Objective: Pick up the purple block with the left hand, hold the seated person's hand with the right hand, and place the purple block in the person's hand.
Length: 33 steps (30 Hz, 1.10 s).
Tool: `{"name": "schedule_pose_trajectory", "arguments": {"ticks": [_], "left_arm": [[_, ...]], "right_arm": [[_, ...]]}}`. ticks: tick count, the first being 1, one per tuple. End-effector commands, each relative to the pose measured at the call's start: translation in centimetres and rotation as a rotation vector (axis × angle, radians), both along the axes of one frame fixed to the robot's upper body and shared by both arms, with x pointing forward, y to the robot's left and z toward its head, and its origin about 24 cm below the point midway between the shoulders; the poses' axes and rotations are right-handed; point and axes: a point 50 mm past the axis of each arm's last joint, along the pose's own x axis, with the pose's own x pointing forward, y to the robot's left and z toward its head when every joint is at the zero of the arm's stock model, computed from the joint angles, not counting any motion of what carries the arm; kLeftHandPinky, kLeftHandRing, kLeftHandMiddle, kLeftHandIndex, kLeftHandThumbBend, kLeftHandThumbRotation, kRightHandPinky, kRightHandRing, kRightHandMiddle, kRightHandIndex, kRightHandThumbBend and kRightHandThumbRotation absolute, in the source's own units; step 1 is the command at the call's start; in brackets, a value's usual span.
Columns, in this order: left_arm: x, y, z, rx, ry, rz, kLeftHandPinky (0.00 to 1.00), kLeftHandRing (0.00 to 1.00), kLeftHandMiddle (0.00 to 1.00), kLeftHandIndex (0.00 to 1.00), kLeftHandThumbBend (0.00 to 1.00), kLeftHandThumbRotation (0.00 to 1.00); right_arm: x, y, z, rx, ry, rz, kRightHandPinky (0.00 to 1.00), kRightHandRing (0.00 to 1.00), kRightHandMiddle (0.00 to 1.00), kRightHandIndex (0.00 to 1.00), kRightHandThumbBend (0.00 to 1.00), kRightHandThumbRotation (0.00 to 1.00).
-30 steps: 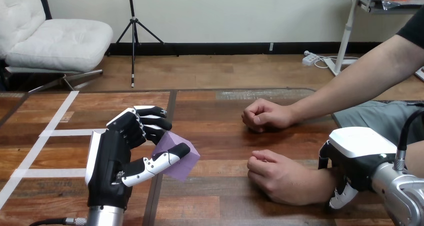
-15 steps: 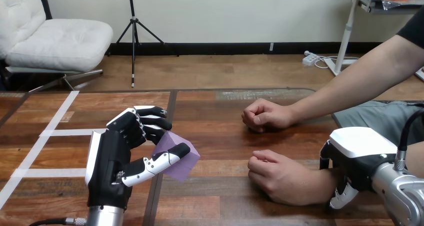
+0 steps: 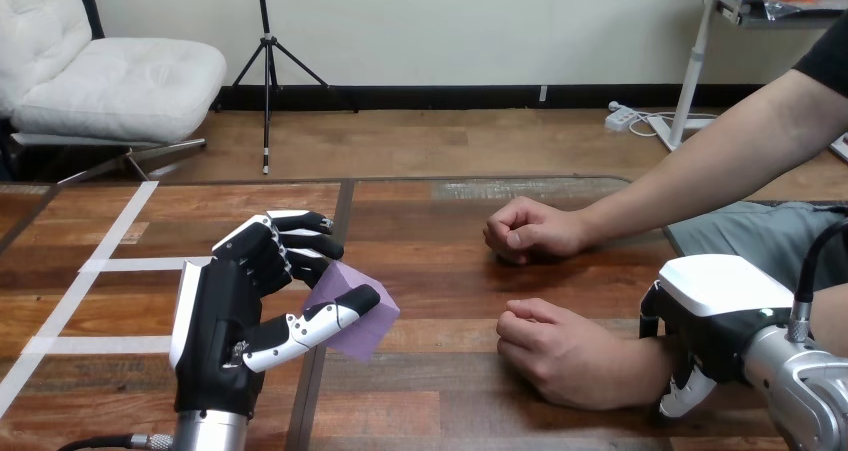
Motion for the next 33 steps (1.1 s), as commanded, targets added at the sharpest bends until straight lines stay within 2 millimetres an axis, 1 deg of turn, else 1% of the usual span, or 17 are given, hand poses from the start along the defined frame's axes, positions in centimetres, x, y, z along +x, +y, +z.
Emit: {"name": "schedule_pose_trajectory", "arguments": {"ticks": [1, 13, 22, 25, 31, 33], "left_arm": [[1.1, -0.1, 2.3, -0.004, -0.111, -0.006, 0.36, 0.42, 0.51, 0.55, 0.82, 0.11], [1.0, -0.1, 2.3, -0.005, -0.11, -0.006, 0.35, 0.42, 0.51, 0.55, 0.82, 0.11], [0.9, -0.1, 2.3, 0.001, -0.111, -0.004, 0.35, 0.42, 0.51, 0.55, 0.82, 0.11], [0.9, -0.1, 2.3, 0.0, -0.11, -0.004, 0.35, 0.42, 0.51, 0.55, 0.82, 0.11], [0.9, 0.0, 2.3, 0.001, -0.111, -0.004, 0.35, 0.42, 0.51, 0.55, 0.82, 0.11], [0.8, 0.0, 2.3, 0.0, -0.111, -0.003, 0.35, 0.42, 0.51, 0.55, 0.82, 0.11]], "right_arm": [[0.5, 0.8, -0.1, 0.015, -0.003, 0.033, 0.35, 0.44, 0.52, 0.52, 0.74, 0.0], [0.5, 0.9, -0.6, 0.007, 0.04, 0.023, 0.37, 0.46, 0.53, 0.57, 0.75, 0.0], [0.6, 0.8, -1.2, 0.004, 0.063, 0.014, 0.36, 0.44, 0.53, 0.61, 0.77, 0.0], [0.6, 0.8, -1.4, 0.005, 0.068, 0.006, 0.38, 0.47, 0.55, 0.62, 0.78, 0.0], [0.5, 0.8, -1.6, 0.006, 0.067, 0.01, 0.39, 0.49, 0.56, 0.61, 0.79, 0.0], [0.4, 0.8, -1.7, 0.008, 0.069, 0.011, 0.41, 0.52, 0.59, 0.63, 0.8, 0.0]]}}
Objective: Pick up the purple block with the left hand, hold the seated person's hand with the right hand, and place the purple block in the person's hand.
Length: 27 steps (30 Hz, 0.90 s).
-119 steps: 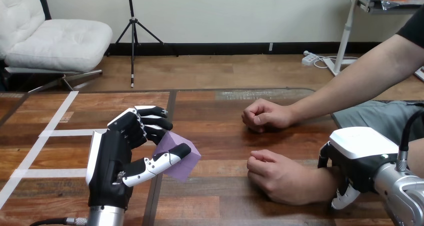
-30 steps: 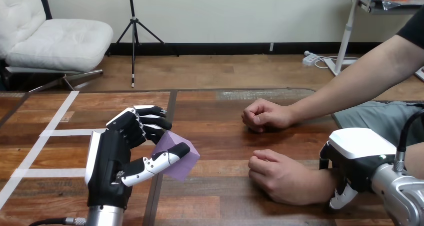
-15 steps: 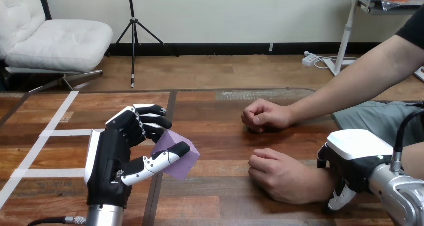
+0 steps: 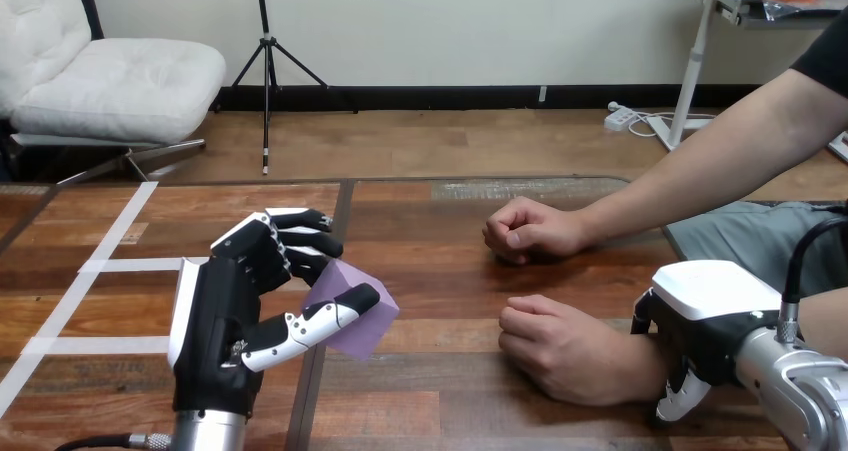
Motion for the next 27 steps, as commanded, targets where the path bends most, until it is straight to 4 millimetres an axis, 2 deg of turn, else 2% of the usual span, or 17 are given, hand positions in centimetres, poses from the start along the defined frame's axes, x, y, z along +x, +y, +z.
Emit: {"name": "schedule_pose_trajectory", "arguments": {"ticks": [1, 10, 27], "left_arm": [[0.94, -0.03, 2.04, -0.003, -0.098, -0.003, 0.35, 0.42, 0.51, 0.55, 0.82, 0.11], [0.92, 0.03, 2.01, -0.002, -0.096, -0.001, 0.35, 0.42, 0.51, 0.55, 0.82, 0.11], [0.92, 0.06, 2.1, 0.005, -0.1, -0.002, 0.35, 0.42, 0.51, 0.56, 0.82, 0.12]], "right_arm": [[0.05, 0.67, -1.07, 0.023, 0.042, 0.014, 0.42, 0.54, 0.61, 0.65, 0.8, 0.0], [-0.1, 0.67, -1.35, 0.017, 0.046, 0.022, 0.45, 0.57, 0.63, 0.68, 0.8, 0.0], [-0.17, 0.58, -1.96, 0.015, 0.059, 0.026, 0.47, 0.57, 0.65, 0.67, 0.78, 0.0]]}}
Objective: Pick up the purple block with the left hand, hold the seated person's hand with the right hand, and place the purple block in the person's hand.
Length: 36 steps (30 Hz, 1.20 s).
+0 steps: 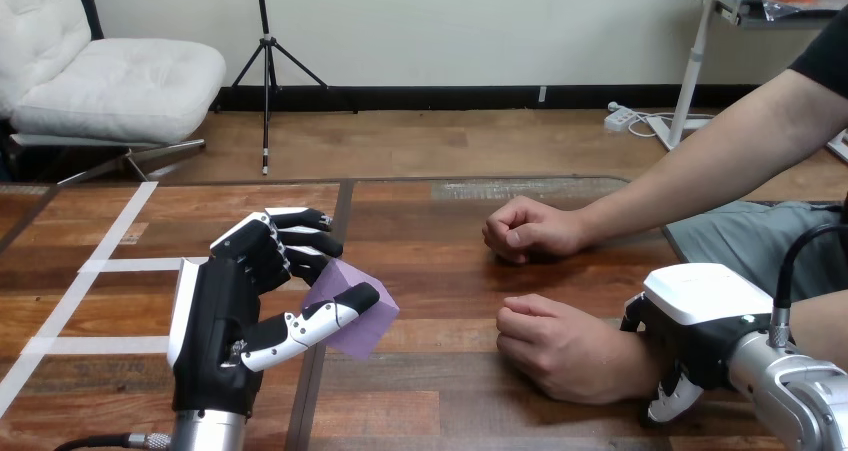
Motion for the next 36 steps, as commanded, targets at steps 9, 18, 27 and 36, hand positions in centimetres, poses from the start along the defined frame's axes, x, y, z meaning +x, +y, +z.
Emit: {"name": "schedule_pose_trajectory", "arguments": {"ticks": [9, 18, 27, 36], "left_arm": [[0.9, 0.1, 2.1, 0.004, -0.095, -0.002, 0.35, 0.42, 0.51, 0.56, 0.82, 0.12], [1.0, 0.2, 2.0, 0.007, -0.095, -0.007, 0.35, 0.42, 0.51, 0.56, 0.81, 0.13], [0.9, 0.2, 2.0, 0.0, -0.089, -0.009, 0.35, 0.42, 0.51, 0.56, 0.82, 0.12], [1.0, 0.2, 2.0, 0.004, -0.093, -0.008, 0.35, 0.42, 0.51, 0.56, 0.81, 0.12]], "right_arm": [[-0.1, 0.3, -1.9, 0.012, 0.057, 0.009, 0.46, 0.56, 0.63, 0.68, 0.8, 0.0], [-0.1, 0.2, -2.5, 0.015, 0.071, 0.003, 0.44, 0.53, 0.59, 0.67, 0.78, 0.0], [-0.1, 0.2, -2.8, 0.008, 0.073, 0.006, 0.45, 0.54, 0.6, 0.66, 0.77, 0.0], [-0.1, 0.2, -3.0, 0.008, 0.072, 0.0, 0.45, 0.53, 0.59, 0.62, 0.77, 0.0]]}}
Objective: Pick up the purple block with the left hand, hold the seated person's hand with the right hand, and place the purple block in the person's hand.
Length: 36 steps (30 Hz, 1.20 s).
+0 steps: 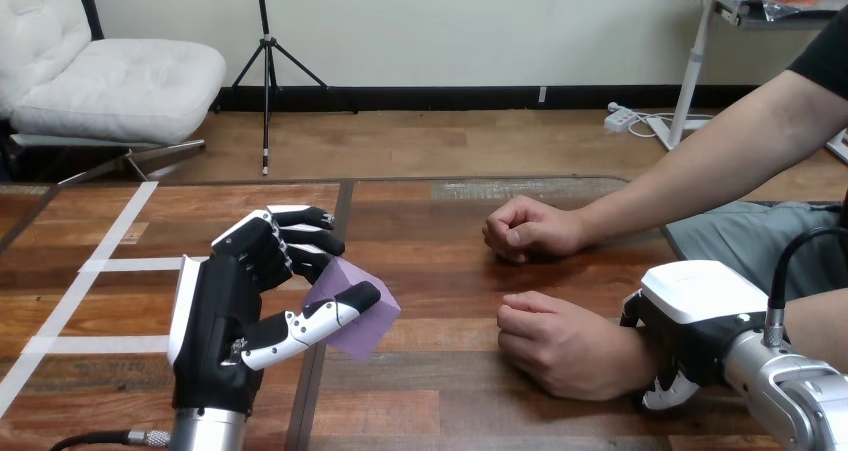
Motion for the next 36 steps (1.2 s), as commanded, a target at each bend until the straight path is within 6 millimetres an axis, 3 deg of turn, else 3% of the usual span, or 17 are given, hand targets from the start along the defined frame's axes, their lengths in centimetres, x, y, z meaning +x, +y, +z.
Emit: {"name": "schedule_pose_trajectory", "arguments": {"ticks": [1, 36], "left_arm": [[0.89, 0.21, 1.86, 0.0, -0.086, 0.005, 0.35, 0.42, 0.51, 0.56, 0.81, 0.12], [1.06, 0.09, 1.96, -0.004, -0.081, 0.0, 0.36, 0.42, 0.51, 0.56, 0.81, 0.11]], "right_arm": [[-0.62, 0.35, -2.18, 0.02, 0.092, -0.013, 0.45, 0.53, 0.59, 0.62, 0.77, 0.0], [-0.62, 0.14, -1.38, 0.071, 0.05, -0.027, 0.41, 0.49, 0.55, 0.54, 0.72, 0.0]]}}
